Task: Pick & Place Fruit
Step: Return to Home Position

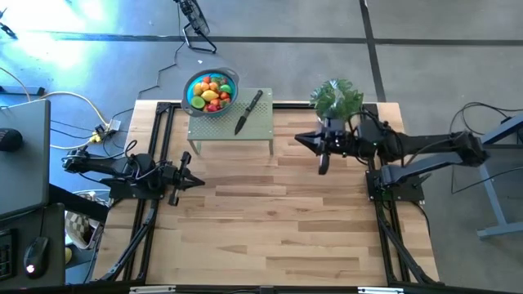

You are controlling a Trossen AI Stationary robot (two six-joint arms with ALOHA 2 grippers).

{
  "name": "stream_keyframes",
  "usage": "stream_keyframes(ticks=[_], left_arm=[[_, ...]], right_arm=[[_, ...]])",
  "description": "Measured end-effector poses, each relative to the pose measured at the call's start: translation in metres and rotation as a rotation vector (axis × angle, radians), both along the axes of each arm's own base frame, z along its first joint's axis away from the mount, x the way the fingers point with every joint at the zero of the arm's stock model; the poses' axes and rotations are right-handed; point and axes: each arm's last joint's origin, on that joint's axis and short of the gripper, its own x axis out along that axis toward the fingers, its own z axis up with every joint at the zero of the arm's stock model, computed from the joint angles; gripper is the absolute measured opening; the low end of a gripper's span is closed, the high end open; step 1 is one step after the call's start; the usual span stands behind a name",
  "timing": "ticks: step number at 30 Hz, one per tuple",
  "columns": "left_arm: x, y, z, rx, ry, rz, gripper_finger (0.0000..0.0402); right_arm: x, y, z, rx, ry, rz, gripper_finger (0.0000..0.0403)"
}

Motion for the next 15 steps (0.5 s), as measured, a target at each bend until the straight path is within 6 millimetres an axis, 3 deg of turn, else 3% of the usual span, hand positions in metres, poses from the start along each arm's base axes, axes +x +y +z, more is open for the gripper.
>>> stream_keyframes(ticks=[15], left_arm=[[0.000,0.000,0.000,0.000,0.000,0.000,0.0000]], right_arm=[[-0.077,0.003,-0.058,0.050,-0.035,0.146,0.0003]])
